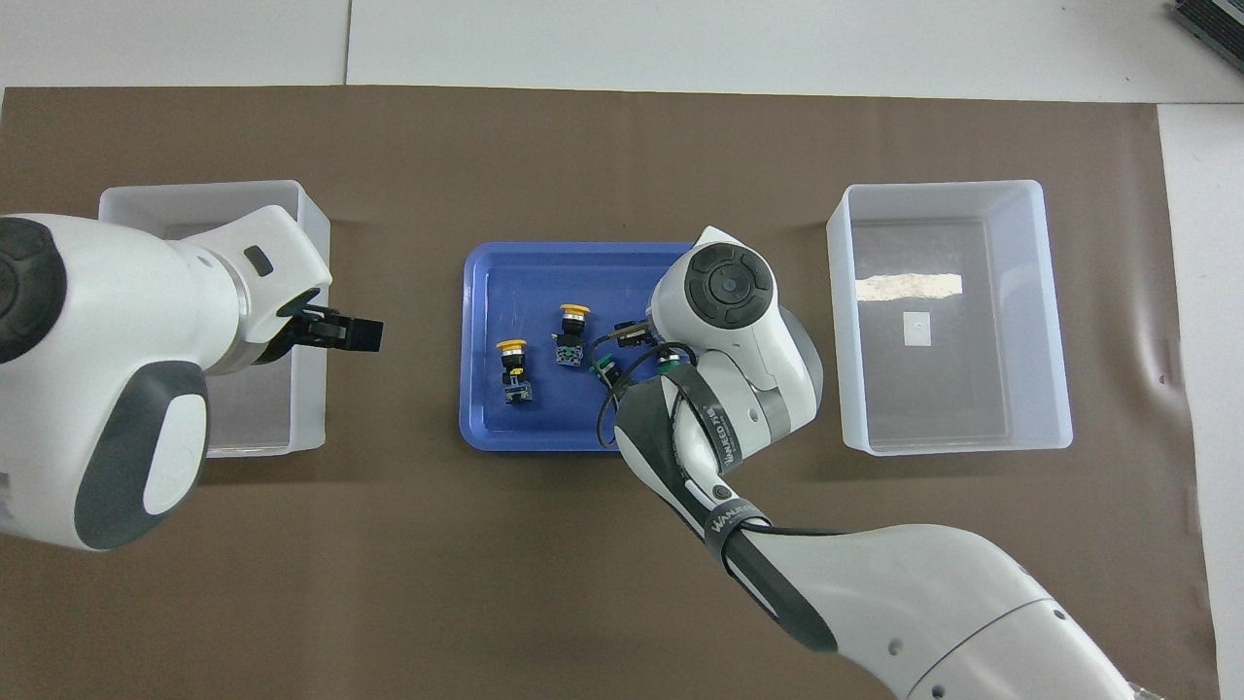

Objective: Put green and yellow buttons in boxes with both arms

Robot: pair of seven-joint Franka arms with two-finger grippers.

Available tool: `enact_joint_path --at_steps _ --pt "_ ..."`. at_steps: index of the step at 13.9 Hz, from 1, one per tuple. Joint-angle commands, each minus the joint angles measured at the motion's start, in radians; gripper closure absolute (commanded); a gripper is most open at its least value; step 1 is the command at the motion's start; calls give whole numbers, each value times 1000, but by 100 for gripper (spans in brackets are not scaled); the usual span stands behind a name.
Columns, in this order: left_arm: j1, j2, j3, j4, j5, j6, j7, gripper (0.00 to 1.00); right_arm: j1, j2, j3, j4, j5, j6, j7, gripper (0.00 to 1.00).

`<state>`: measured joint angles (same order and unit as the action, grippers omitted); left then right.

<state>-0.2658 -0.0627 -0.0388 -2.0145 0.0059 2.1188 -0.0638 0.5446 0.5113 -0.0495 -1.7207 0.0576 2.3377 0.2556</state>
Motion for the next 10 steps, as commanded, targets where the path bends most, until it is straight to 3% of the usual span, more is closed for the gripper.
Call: enact_joint_path --at_steps 1,6,10 --pt "-72 33 13 -79 -7 136 -98 0 -8 -31 -3 7 7 -38 37 100" --pt "-142 70 13 -194 -7 375 -215 0 -118 -216 -12 46 5 -268 31 100" --pt "-168 138 13 -199 -7 456 -264 0 -263 -243 -13 41 -13 -265 -91 100"
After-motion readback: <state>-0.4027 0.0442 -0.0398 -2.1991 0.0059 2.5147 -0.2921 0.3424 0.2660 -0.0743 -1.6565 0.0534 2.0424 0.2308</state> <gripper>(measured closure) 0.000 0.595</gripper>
